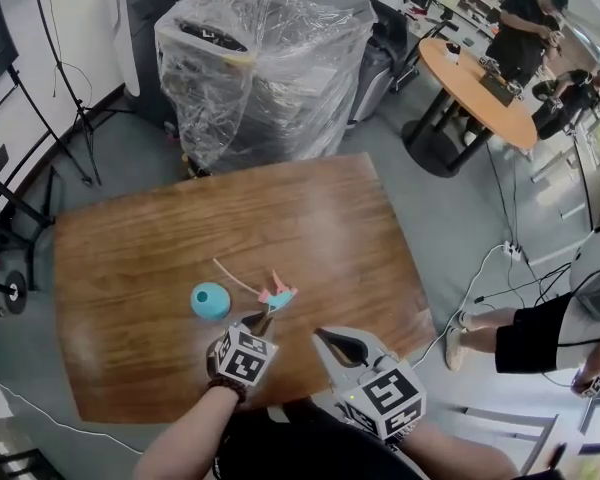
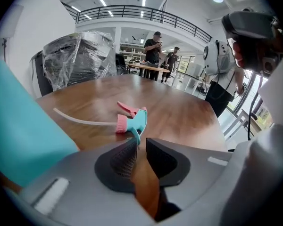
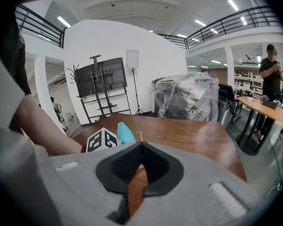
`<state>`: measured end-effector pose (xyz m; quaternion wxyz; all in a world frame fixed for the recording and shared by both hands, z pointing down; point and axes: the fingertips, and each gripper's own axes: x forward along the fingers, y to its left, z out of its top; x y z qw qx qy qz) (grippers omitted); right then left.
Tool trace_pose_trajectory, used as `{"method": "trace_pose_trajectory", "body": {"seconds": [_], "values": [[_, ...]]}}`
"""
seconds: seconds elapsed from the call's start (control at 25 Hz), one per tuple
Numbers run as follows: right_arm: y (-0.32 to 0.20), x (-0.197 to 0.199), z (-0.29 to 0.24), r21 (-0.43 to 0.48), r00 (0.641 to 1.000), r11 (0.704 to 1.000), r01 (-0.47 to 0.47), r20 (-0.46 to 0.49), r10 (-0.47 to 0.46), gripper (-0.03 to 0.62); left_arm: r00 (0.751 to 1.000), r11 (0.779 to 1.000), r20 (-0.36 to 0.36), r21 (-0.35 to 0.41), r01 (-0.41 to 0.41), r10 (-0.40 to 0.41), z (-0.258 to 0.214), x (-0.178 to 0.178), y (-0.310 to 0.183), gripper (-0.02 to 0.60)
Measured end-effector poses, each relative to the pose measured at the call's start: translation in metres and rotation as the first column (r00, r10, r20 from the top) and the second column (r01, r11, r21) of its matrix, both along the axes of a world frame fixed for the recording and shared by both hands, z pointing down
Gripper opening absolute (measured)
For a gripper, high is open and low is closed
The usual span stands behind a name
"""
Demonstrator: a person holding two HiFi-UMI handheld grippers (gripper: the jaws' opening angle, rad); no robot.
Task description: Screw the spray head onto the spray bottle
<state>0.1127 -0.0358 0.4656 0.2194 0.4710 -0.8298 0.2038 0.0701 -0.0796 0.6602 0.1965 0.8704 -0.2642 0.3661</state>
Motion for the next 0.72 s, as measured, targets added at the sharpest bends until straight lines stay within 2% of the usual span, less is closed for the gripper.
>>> {"method": "trace_pose_trajectory", "body": {"seconds": [0.16, 0.24, 0.44, 0.72], "values": [[0.000, -0.001, 0.001, -0.004, 1.000, 1.000, -0.007, -0.007, 0.007, -0.011, 1.000, 1.000, 0.003, 0.014, -0.012, 0.012, 0.001, 0.005, -0.005, 0.073], [0.001, -0.001, 0.001, -0.007, 1.000, 1.000, -0.006, -0.011, 0.006, -0.011, 1.000, 1.000, 0.010, 0.022, -0.014, 0.013, 0.001, 0.005, -0.006, 0.041], [-0.003, 0.000, -0.001, -0.003, 1.000, 1.000, -0.003, -0.016, 0.003, -0.011, 1.000, 0.999, 0.010, 0.038, -0.023, 0.023, -0.007, 0.005, -0.010, 0.032], [-0.002, 0.003, 0.004, 0.020, 0.990, 0.997, 0.081, -0.114, -0.078, -0.011, 0.997, 0.999, -0.073, 0.012, -0.039, 0.040, -0.032, 0.009, -0.009, 0.022]]}}
